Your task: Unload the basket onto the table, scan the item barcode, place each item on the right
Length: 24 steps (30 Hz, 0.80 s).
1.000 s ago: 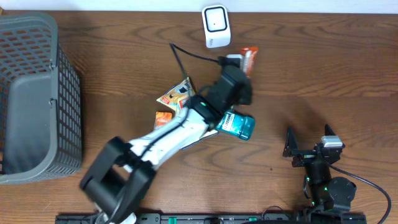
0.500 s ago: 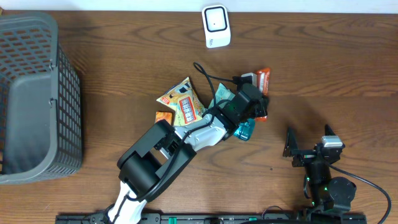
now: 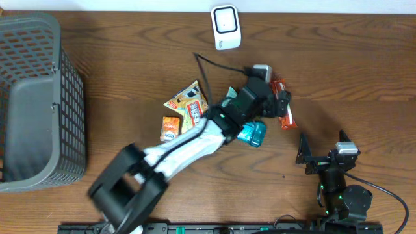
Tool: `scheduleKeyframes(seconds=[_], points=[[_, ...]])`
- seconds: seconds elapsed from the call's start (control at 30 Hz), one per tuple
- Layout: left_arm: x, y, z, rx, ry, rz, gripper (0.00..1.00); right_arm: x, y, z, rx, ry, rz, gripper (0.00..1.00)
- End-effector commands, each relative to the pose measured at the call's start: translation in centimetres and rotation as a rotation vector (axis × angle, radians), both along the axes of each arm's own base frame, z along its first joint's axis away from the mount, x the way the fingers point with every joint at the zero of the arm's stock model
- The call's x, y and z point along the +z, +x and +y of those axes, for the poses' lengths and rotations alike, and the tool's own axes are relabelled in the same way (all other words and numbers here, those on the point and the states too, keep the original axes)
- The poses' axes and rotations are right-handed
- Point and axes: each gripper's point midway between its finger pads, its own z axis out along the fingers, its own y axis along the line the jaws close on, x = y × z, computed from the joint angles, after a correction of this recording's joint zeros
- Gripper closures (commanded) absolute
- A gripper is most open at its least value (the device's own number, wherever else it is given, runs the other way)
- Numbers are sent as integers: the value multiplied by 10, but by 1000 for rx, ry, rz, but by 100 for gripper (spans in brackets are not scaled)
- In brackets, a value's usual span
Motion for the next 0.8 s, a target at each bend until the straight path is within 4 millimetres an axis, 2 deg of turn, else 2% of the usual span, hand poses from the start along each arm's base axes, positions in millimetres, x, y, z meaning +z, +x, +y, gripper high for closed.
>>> scheduleKeyframes(seconds=[0.0, 0.1, 0.17, 0.27, 0.3, 0.33, 0.4, 0.5, 0.57, 0.63, 0.7, 0.77], points=[[43, 28, 56, 100, 186, -201, 2, -1, 0, 1, 3, 10, 0, 1], [71, 31, 96, 141, 293, -273, 1, -1, 0, 1, 3, 10, 0, 1], [102, 31, 117, 167, 329, -346, 1, -1, 0, 1, 3, 10, 0, 1], [166, 24, 150, 239, 364, -505, 1, -1, 0, 1, 3, 10, 0, 1], [196, 18, 164, 278, 392, -581, 1, -1, 0, 1, 3, 10, 0, 1], [211, 15, 172, 299, 410, -619, 1, -1, 0, 1, 3, 10, 0, 1], [253, 4, 198, 363, 482, -730, 1, -1, 0, 1, 3, 10, 0, 1], [309, -16, 243, 501, 638, -863, 1, -1, 0, 1, 3, 10, 0, 1], [333, -31, 272, 594, 748, -899, 1, -1, 0, 1, 3, 10, 0, 1], [346, -45, 298, 667, 859, -896, 1, -1, 0, 1, 3, 10, 0, 1], [355, -56, 309, 663, 904, -920, 1, -1, 0, 1, 3, 10, 0, 1], [365, -68, 318, 678, 877, -941, 1, -1, 0, 1, 3, 10, 0, 1]])
